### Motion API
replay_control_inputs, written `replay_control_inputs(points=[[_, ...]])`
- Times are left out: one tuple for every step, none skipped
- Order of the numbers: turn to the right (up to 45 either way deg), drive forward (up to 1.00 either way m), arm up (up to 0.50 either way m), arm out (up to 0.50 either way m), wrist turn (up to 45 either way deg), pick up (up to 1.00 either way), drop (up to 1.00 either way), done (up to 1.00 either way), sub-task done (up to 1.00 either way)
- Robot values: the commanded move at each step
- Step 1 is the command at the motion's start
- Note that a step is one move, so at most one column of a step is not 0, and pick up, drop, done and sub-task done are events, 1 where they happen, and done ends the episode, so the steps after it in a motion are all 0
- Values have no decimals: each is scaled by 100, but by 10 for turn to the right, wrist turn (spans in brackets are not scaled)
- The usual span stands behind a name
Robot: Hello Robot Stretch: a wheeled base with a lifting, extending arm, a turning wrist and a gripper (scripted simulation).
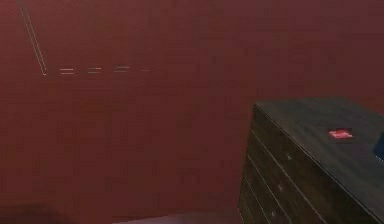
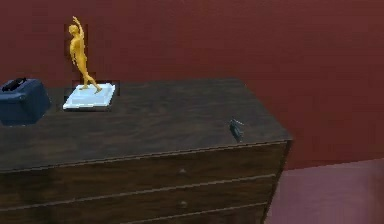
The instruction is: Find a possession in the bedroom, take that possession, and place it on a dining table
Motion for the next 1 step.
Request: replay_control_inputs(points=[[0, 65, 0, 0, 0, 0, 0, 0, 0]])
